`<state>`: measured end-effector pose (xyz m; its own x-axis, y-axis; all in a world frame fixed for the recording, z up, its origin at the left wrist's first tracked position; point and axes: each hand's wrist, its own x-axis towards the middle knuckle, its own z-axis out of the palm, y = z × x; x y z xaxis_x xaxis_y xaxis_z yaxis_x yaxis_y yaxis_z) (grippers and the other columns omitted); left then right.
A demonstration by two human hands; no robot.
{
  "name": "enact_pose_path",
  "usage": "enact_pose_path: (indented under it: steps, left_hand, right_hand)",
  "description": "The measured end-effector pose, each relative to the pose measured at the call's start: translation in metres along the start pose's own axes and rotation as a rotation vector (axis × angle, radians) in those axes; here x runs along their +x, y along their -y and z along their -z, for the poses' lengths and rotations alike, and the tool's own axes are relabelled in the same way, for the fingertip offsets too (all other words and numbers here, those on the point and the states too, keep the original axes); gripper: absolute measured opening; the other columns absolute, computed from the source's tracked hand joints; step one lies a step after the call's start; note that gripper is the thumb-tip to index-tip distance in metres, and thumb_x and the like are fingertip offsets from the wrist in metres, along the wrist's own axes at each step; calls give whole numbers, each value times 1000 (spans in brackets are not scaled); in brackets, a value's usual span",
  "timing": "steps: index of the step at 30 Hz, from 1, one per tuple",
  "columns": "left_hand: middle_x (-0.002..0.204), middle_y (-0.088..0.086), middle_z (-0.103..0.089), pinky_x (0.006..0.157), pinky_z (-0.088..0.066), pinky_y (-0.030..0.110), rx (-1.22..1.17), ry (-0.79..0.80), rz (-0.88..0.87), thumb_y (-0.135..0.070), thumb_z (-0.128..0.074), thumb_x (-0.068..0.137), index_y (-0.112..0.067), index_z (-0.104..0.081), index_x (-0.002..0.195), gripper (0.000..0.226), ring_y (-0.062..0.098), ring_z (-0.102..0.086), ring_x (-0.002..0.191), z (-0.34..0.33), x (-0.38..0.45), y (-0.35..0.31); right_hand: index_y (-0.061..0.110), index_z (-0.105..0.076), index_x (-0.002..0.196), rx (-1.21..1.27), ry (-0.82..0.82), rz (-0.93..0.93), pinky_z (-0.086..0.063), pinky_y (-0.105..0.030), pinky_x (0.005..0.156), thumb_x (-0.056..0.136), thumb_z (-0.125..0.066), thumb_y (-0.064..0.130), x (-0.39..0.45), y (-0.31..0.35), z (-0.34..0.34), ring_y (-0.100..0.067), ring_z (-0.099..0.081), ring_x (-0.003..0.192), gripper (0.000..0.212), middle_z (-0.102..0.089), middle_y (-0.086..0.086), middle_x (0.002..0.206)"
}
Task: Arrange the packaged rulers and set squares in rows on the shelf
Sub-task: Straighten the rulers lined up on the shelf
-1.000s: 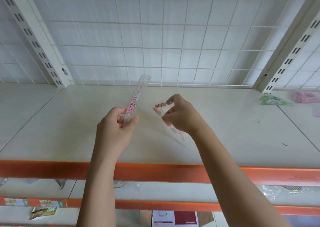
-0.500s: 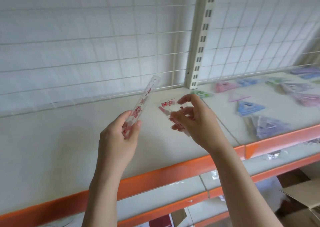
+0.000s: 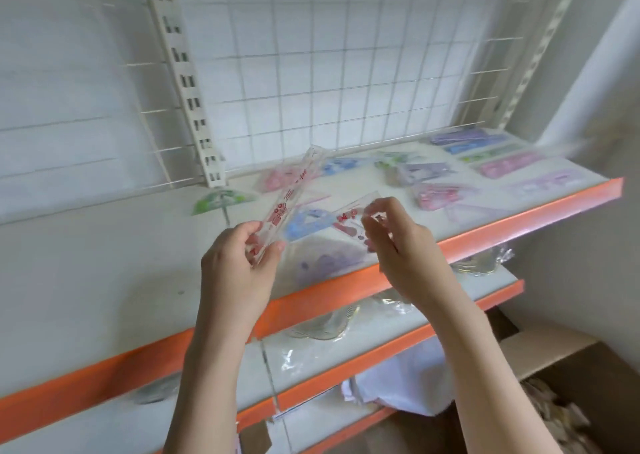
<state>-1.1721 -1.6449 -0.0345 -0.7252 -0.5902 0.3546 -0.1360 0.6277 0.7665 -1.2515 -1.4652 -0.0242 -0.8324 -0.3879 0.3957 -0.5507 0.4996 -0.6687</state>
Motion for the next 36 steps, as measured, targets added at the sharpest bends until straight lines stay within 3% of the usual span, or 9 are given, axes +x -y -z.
enact_pose_path:
  steps: [4,8,13,15,17,19,24,31,36]
  left_hand:
    - [100,11,-64,81,-41,26,51,29,-29,-22,-71,81,-7,-62,120,43,22,-56,80,-44,4,-27]
    - [99,13,-62,76,-34,17,66,43,-65,-19,-70,81,-6,-61,121,43,18,-51,77,-75,18,-49]
    - [100,8,-61,81,-37,21,37,74,-66,-22,-68,83,-11,-61,123,42,18,-51,80,-110,42,-72]
    - [99,6,-60,83,-39,25,19,90,-61,-23,-68,83,-12,-61,123,42,19,-52,81,-122,52,-77]
    - [97,4,-58,84,-44,27,-1,105,-65,-23,-69,83,-11,-61,122,42,19,-52,81,-133,62,-80]
    - [97,4,-59,81,-42,24,-7,122,-75,-23,-69,82,-12,-61,122,42,18,-52,82,-143,74,-82]
    - [96,1,-58,72,-30,14,49,153,-93,-20,-71,81,-12,-62,120,41,14,-49,84,-163,96,-84]
    - [101,6,-62,71,-30,14,108,156,-102,-17,-72,80,-9,-63,118,40,14,-49,81,-192,110,-97]
    - [99,4,-62,73,-31,18,169,166,-88,-16,-73,78,-11,-63,119,42,14,-46,79,-219,105,-117]
  right_hand:
    - [15,-42,118,-49,-7,-51,-32,-27,59,87,-60,38,3,-43,40,-18,-50,67,43,-54,-3,71]
    - [23,-29,130,-104,92,-107,-27,-24,63,77,-74,35,17,-76,61,-19,-47,78,70,-45,6,88]
    - [27,-32,136,-241,146,-66,-38,-29,72,81,-69,40,41,-103,79,-13,-47,78,68,-43,11,101]
    - [27,-34,140,-319,172,-72,-42,-33,83,81,-69,40,53,-117,87,-17,-52,96,70,-46,8,110]
    - [26,-34,142,-410,213,-90,-36,-34,94,81,-68,39,68,-131,96,-18,-47,117,71,-50,4,124]
    - [24,-35,141,-496,261,-127,-30,-34,98,82,-67,40,85,-144,103,-17,-43,124,69,-51,5,132]
    - [22,-39,134,-582,408,-161,-30,-35,101,82,-67,41,119,-168,110,-19,-43,120,62,-54,3,128]
    - [26,-40,136,-522,550,-54,-29,-32,101,83,-66,42,144,-187,111,-16,-38,124,61,-49,7,134]
    - [29,-46,134,-474,558,60,-32,-35,103,86,-64,37,156,-210,125,-18,-40,125,53,-47,6,136]
